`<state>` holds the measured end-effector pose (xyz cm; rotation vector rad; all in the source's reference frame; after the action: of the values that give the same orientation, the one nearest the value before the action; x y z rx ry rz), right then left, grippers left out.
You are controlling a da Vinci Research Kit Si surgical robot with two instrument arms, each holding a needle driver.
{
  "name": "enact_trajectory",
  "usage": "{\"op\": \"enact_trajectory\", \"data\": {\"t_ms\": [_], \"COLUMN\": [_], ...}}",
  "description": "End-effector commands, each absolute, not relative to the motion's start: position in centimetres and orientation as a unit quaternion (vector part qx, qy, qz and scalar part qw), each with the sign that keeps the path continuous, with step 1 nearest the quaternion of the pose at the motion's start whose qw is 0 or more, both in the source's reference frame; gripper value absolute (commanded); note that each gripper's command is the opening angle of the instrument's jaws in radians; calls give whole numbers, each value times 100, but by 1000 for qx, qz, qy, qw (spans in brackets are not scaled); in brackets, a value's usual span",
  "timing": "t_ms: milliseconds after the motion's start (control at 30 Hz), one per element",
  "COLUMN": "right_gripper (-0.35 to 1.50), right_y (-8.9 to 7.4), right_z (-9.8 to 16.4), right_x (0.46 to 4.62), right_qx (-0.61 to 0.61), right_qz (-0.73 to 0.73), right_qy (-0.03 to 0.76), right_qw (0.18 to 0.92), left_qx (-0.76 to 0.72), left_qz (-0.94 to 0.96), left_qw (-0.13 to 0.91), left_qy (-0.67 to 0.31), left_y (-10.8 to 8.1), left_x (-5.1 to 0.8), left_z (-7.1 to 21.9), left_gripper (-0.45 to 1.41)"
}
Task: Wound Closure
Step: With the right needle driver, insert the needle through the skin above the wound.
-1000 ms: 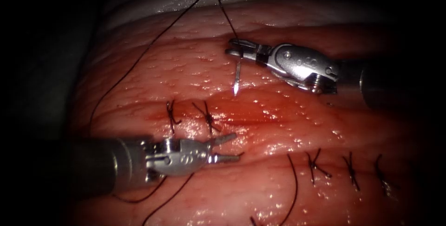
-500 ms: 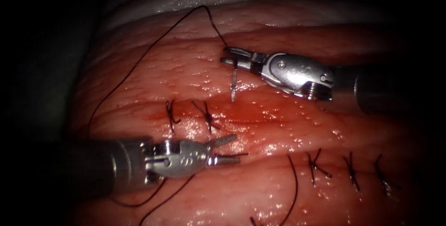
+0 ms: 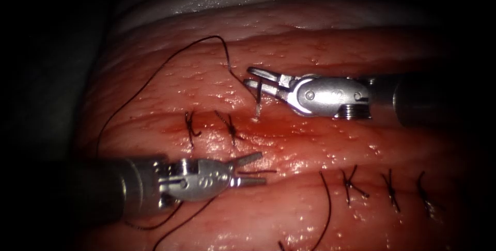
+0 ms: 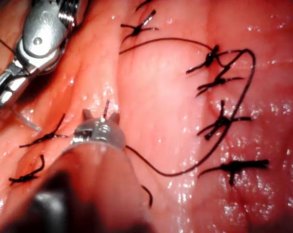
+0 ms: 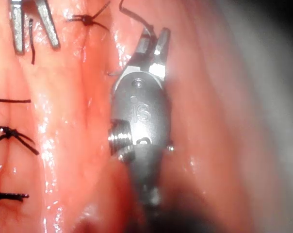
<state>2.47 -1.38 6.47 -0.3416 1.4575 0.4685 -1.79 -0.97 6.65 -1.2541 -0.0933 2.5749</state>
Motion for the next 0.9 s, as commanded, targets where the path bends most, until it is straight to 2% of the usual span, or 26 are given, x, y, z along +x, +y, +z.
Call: {"op": "enact_trajectory", "data": {"t_ms": [33, 900], "right_gripper": [-35, -35], "right_y": [-145, -225], "right_z": [655, 695], "right_x": [256, 250], "right_qx": [-155, -93], "right_qz": [200, 126], "right_qy": [654, 613], "right_qw": [713, 775], "left_qx": [-434, -433], "left_qz": [890, 890], "left_qw": [137, 137], "left_qy": [-32, -37], "left_y": [-98, -95], "left_x": [-184, -169], "left_z": [670, 662], "left_gripper": [12, 9]}}
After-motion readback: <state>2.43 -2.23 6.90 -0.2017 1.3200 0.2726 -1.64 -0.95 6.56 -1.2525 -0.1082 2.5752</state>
